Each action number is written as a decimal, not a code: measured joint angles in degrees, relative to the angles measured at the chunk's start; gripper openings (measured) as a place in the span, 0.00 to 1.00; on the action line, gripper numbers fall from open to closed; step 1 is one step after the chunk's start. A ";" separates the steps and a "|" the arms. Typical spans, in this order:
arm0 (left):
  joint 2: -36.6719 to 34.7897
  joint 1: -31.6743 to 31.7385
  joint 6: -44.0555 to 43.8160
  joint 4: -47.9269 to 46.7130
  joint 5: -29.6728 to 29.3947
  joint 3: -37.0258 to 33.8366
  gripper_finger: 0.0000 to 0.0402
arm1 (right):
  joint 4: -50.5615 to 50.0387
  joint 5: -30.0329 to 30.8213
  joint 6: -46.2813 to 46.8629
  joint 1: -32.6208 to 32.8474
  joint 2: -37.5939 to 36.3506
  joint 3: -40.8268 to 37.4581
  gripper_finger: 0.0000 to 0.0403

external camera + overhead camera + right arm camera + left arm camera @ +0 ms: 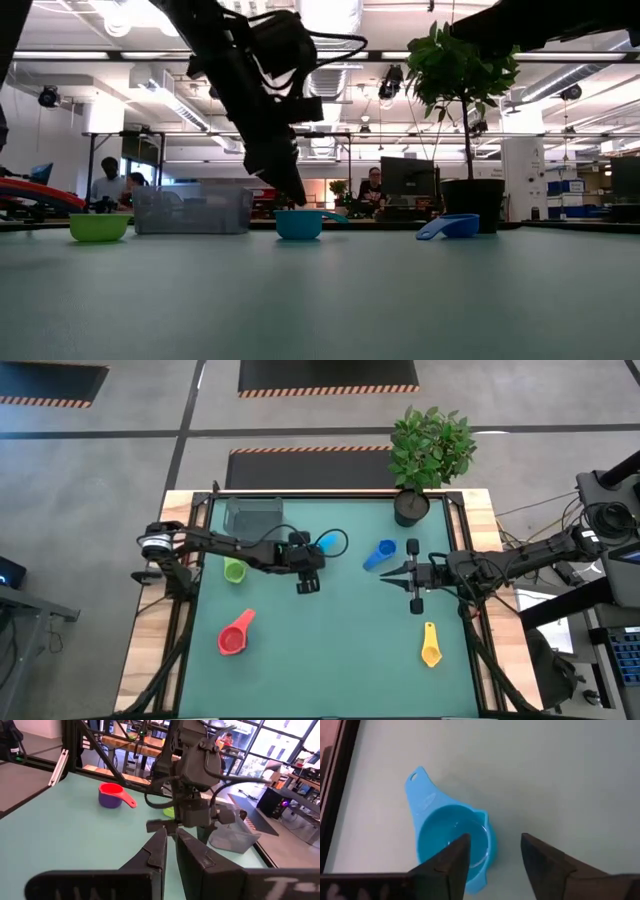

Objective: Nest measuring cups in basket
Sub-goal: Stack the light blue measuring cup on top of the red measuring cup, then stack the green measuring cup on top of the light blue measuring cup

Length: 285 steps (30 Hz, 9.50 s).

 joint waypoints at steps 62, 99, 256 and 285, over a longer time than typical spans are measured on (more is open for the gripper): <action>-9.53 -34.34 -44.10 -43.72 -3.02 22.52 0.00 | 0.94 0.47 -4.09 -0.02 0.04 0.20 0.07; -9.44 -59.18 -79.49 -51.18 -1.96 5.47 0.07 | 1.73 0.44 -2.05 -0.02 0.02 0.26 0.07; -18.12 -41.96 -47.85 -52.76 3.07 9.39 0.00 | -19.53 0.50 5.95 -0.02 -0.42 8.04 0.07; -2.51 -57.60 -67.05 -63.55 5.54 15.98 0.00 | -18.84 0.51 4.90 -0.02 -0.35 8.02 0.07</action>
